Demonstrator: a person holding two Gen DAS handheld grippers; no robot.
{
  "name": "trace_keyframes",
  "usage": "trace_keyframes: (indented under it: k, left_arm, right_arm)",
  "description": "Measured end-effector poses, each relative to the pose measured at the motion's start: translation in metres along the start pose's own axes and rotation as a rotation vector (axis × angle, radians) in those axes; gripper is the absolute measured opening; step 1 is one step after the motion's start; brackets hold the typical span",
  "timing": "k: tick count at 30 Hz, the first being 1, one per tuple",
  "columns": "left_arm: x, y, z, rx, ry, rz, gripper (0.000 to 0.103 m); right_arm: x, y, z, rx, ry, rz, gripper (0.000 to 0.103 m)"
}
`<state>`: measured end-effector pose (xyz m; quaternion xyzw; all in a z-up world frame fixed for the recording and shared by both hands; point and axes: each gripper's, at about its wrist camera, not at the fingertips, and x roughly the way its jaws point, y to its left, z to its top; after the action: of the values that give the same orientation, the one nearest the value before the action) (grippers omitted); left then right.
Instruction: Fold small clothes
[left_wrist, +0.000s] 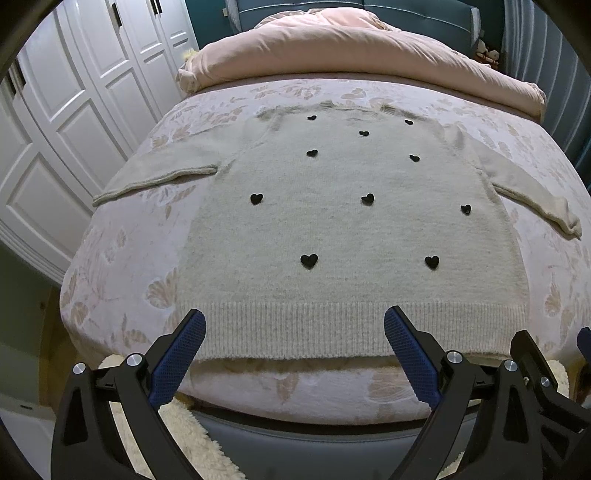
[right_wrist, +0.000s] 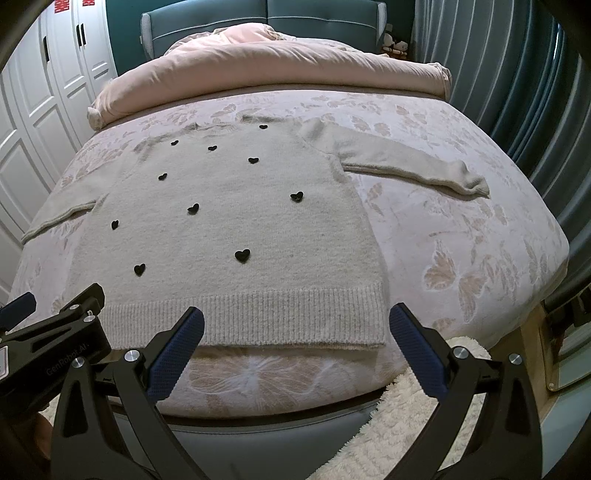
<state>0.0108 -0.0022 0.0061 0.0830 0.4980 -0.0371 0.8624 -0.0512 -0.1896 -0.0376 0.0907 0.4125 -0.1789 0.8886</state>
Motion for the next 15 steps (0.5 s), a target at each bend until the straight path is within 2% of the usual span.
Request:
trace_keyframes:
  k: [15]
  left_arm:
    - [-0.0007, 0.0013, -0.0014, -0.002, 0.001, 0.004, 0.094]
  right_arm:
    - [0.0008, 0.0008, -0.0021, 0.002, 0.004, -0.001, 0.098]
